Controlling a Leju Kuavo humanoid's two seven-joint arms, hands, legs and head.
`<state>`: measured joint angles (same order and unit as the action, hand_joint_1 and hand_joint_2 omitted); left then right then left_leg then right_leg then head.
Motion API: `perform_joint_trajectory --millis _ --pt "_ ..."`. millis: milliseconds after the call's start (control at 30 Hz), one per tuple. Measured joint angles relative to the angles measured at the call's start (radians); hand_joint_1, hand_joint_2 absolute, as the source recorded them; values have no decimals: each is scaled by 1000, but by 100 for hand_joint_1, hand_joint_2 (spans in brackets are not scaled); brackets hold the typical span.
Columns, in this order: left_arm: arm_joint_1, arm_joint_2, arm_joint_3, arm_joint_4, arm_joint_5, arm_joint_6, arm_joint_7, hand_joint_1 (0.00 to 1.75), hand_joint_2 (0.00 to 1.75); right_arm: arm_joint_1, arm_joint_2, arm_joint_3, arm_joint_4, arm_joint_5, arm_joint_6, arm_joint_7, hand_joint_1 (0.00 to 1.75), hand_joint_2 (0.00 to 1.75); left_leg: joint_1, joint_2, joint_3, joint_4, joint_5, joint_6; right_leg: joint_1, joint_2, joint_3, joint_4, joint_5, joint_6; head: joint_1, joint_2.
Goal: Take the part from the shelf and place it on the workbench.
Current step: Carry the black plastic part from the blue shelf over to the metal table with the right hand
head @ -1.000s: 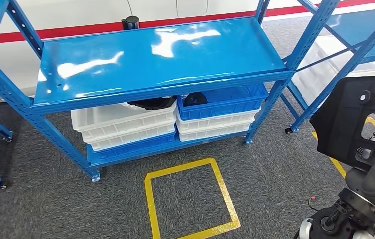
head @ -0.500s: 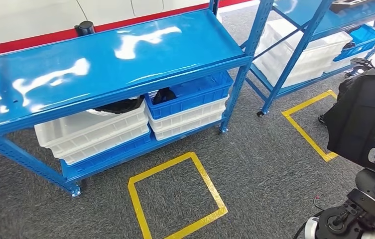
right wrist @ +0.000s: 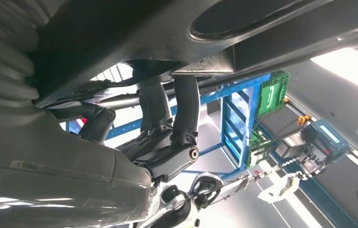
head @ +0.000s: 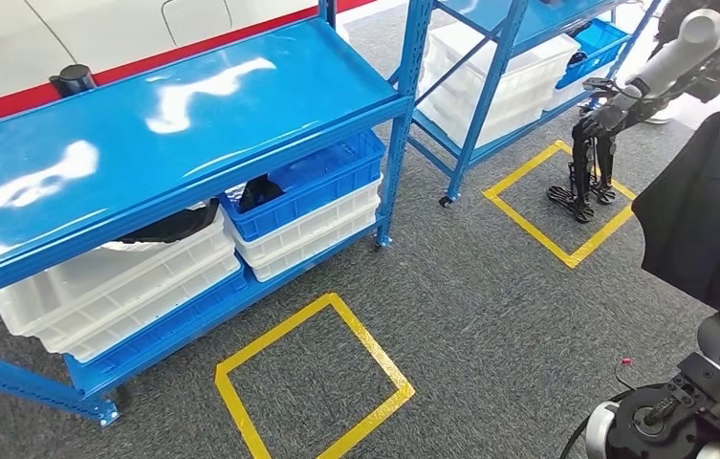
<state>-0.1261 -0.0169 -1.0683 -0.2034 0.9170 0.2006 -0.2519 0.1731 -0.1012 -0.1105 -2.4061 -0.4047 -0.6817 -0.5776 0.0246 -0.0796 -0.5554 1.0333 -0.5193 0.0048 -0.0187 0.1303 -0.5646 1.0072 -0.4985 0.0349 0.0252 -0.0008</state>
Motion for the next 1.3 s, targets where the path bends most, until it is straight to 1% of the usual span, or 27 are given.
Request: perform_joint_trajectory --millis 67,100,133,167,200,233,267,300,367,400,467,533,600,667,700,733,767,800,867,933,1033,1100,1167,1200,1233,1267,1300 --pt "-1 -2 0 0 0 0 1 0 175 -4 1 1 -7 3 0 0 175 175 2 39 1 -4 1 10 3 -48 -32 60 -36 8 12 0" --pt "0 -2 -1 0 0 0 2 0 175 -5 1 1 -10 4 0 0 175 175 0 59 1 -5 0 14 5 -84 -61 119 -67 12 19 0" --pt "2 -3 -1 0 0 0 3 0 175 -6 2 1 -11 5 0 -1 175 175 -1 79 1 -4 -2 16 4 -108 -94 187 -99 16 27 0" --pt "4 -2 -2 0 0 0 4 0 175 -4 3 2 -12 5 0 -1 175 175 -3 97 1 -4 -3 17 3 -120 -120 246 -121 18 31 0" --pt "4 -2 -3 0 0 1 5 0 175 -2 3 2 -12 4 0 -1 175 175 -4 114 1 -4 -5 17 2 -125 -131 276 -125 19 35 0" --pt "4 -1 -4 0 0 1 5 0 175 0 4 2 -14 4 0 -1 175 175 -5 127 1 -4 -6 17 1 -129 -123 268 -110 18 39 0" --pt "2 -1 -6 0 0 2 5 0 175 1 5 2 -16 4 0 -3 175 175 -6 138 2 -4 -7 16 1 -132 -97 222 -80 14 42 0" --pt "-1 -1 -7 0 -1 3 5 0 175 3 6 2 -20 3 0 -5 175 175 -7 146 3 -4 -7 14 3 -137 -60 152 -46 8 45 0" --pt "-5 -2 -7 0 -2 4 4 0 175 5 7 2 -27 5 0 -11 175 175 -9 155 2 -4 -8 7 10 -149 4 31 -11 -7 44 0" --pt "-7 -2 -8 0 -3 5 3 0 175 7 7 2 -31 7 0 -13 175 175 -9 156 1 -4 -7 2 14 -154 17 3 -9 -13 43 0" --pt "-8 -4 -8 0 -5 5 2 0 175 12 9 1 -39 13 0 -16 175 175 -7 157 2 -7 -5 -11 19 -155 19 -8 -11 -23 44 0" --pt "-9 -5 -8 0 -8 5 2 0 175 17 12 1 -48 20 0 -17 175 175 -5 124 -2 6 -17 -22 16 -154 26 -23 -3 -33 43 0" --pt "-9 -5 -8 0 -10 5 3 0 175 17 16 0 -55 25 0 -17 175 175 -5 80 -39 85 -65 -27 13 -153 32 -34 5 -41 33 0" --pt "-5 -4 -9 0 -11 5 4 0 175 19 21 0 -58 27 0 -16 175 175 -6 71 -101 211 -120 -29 15 -147 32 -33 4 -46 26 0" --pt "-4 -4 -9 0 -11 5 5 0 175 20 24 0 -59 28 0 -16 175 175 -7 73 -122 251 -126 -30 17 -142 32 -30 2 -47 24 0" --pt "-3 -3 -9 0 -11 5 5 0 175 21 26 0 -60 28 0 -15 175 175 -7 75 -127 255 -112 -29 18 -135 32 -27 0 -48 22 0" --pt "-3 -2 -9 0 -12 5 5 0 175 21 28 0 -61 29 0 -14 175 175 -7 76 -114 219 -79 -28 19 -129 32 -23 -3 -47 19 0" --pt "-3 -2 -10 0 -12 5 5 0 175 22 31 0 -63 29 0 -12 175 175 -7 75 -88 157 -39 -25 19 -122 33 -18 -7 -46 16 0" --pt "-5 0 -13 0 -13 5 5 0 175 22 34 -1 -66 34 0 -9 175 175 -7 60 -38 46 6 -15 20 -112 29 -6 -16 -38 9 0" --pt "-7 1 -14 0 -13 5 5 0 175 21 37 -4 -68 43 0 -5 175 175 -11 50 -22 10 6 -6 19 -105 23 0 -19 -27 6 0" --pt "-9 3 -15 0 -14 5 4 0 175 18 40 -6 -72 55 0 3 175 175 -10 59 -16 -2 10 8 13 -103 19 9 -29 -10 8 0" --pt "-11 2 -15 0 -14 5 4 0 175 15 41 -7 -73 57 0 5 175 175 -6 68 -12 -9 12 16 10 -115 -17 86 -75 2 17 0" --pt "-12 1 -15 0 -14 5 4 0 175 14 43 -7 -73 58 0 6 175 175 -6 78 -11 -9 10 18 6 -123 -85 220 -133 12 30 0" --pt "-12 1 -15 0 -14 5 4 0 175 14 44 -7 -73 58 0 7 175 175 -6 83 -10 -9 8 18 4 -124 -111 267 -144 15 35 0" --pt "-12 1 -15 0 -14 5 4 0 175 14 45 -7 -73 58 0 8 175 175 -5 87 -8 -9 7 17 2 -125 -121 282 -136 17 40 0" --pt "-12 1 -15 0 -14 5 5 0 175 15 46 -7 -73 58 0 9 175 175 -4 89 -5 -9 5 15 0 -126 -110 256 -108 17 44 0" --pt "-12 0 -15 0 -14 5 5 0 175 15 47 -7 -73 59 0 10 175 175 -3 91 -1 -9 2 12 -1 -128 -83 198 -69 17 47 0"
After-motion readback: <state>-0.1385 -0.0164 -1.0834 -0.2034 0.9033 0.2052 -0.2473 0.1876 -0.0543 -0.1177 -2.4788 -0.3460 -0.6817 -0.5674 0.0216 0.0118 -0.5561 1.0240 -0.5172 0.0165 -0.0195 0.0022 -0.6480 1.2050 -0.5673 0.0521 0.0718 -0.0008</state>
